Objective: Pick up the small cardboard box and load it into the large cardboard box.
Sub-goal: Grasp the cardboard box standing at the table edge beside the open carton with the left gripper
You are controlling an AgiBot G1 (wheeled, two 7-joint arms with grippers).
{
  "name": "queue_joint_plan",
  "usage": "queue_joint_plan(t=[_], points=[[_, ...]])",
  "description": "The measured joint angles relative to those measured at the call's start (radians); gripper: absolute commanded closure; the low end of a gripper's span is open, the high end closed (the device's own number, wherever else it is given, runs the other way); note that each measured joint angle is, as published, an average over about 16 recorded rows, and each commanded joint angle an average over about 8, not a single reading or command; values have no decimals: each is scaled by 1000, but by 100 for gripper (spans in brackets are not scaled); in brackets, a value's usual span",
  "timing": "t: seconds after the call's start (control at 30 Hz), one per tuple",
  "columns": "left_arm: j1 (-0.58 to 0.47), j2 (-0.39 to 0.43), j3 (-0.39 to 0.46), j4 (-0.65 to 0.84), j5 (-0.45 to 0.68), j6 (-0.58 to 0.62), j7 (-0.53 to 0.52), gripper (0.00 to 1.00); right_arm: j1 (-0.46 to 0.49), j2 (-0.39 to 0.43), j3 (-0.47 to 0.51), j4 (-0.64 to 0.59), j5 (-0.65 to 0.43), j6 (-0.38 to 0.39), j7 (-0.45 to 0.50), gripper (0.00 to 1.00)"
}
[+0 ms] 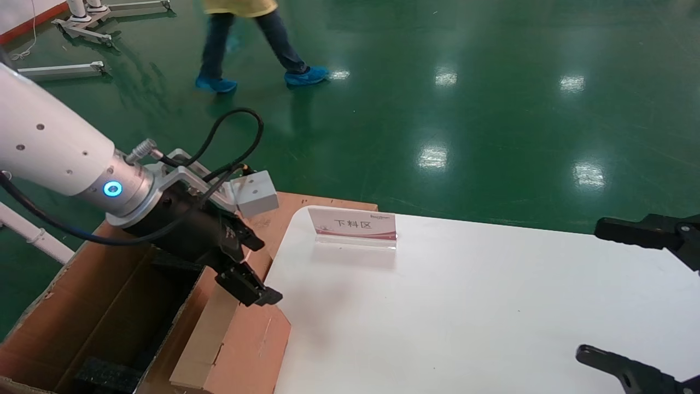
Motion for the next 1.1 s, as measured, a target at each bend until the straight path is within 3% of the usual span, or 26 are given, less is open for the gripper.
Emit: queue_joint_plan(t=[0.37, 0.7, 1.1], points=[[-210, 68, 320, -1, -22, 3, -240, 0, 0, 0, -1, 0, 0, 0, 0, 0], [-349, 148, 599, 0, -98, -7, -379, 0, 0, 1, -1, 0, 1, 1, -1, 0], [-409, 182, 767, 0, -193, -38, -438, 0, 0, 1, -2, 0, 1, 1, -1, 0]])
